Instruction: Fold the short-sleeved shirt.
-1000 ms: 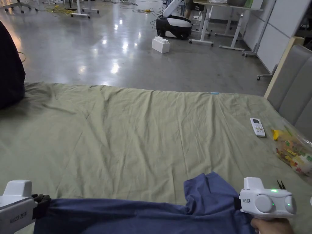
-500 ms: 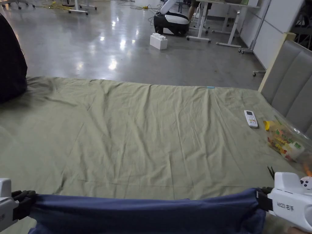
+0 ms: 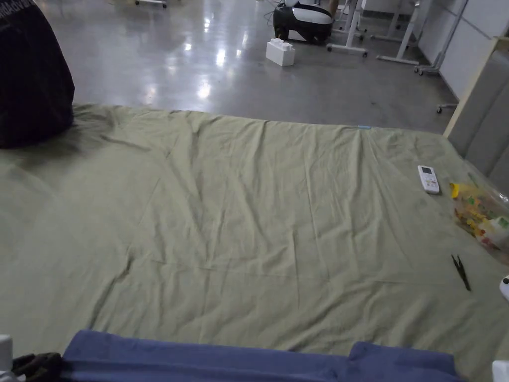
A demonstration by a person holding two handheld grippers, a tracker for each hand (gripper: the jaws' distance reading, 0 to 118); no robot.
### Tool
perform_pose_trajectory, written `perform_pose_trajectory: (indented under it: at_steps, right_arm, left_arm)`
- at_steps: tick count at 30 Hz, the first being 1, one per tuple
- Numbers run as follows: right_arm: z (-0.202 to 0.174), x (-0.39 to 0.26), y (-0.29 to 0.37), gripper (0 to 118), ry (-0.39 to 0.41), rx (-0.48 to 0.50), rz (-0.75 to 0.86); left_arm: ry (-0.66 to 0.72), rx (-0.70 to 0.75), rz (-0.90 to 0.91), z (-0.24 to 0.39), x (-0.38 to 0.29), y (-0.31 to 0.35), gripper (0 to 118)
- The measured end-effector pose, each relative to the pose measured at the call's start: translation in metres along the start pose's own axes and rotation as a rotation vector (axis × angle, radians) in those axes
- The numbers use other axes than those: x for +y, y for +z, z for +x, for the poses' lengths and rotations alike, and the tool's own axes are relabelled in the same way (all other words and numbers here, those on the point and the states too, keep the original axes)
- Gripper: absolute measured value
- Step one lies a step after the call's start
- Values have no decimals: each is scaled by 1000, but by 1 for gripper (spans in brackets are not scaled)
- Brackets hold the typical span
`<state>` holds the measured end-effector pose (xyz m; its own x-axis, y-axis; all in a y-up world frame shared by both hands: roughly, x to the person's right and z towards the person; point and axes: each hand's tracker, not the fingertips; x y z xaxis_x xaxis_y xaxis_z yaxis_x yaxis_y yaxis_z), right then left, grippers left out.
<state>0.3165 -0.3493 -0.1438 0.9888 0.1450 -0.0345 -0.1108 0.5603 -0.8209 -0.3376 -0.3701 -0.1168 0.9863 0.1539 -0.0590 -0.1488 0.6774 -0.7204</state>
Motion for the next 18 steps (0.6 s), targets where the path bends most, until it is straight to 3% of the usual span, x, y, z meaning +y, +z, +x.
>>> perform_pose_trajectory:
  at_steps: [8, 15, 17, 18]
  right_arm:
    - [-28, -27, -37, 0, 15, -5, -73]
    - [-33, -35, -50, 2, 17, -12, -48]
    - [-36, -35, -46, 15, 35, -21, -50]
    - [-37, -33, -42, 31, 40, -39, -53]
  left_arm:
    - [-12, 52, -146, -6, -45, -35, 3]
    - [-8, 74, -134, -5, -48, -45, 5]
    - [-41, 79, -136, -3, -44, -44, 20]
    - [-62, 96, -132, -2, -41, -43, 32]
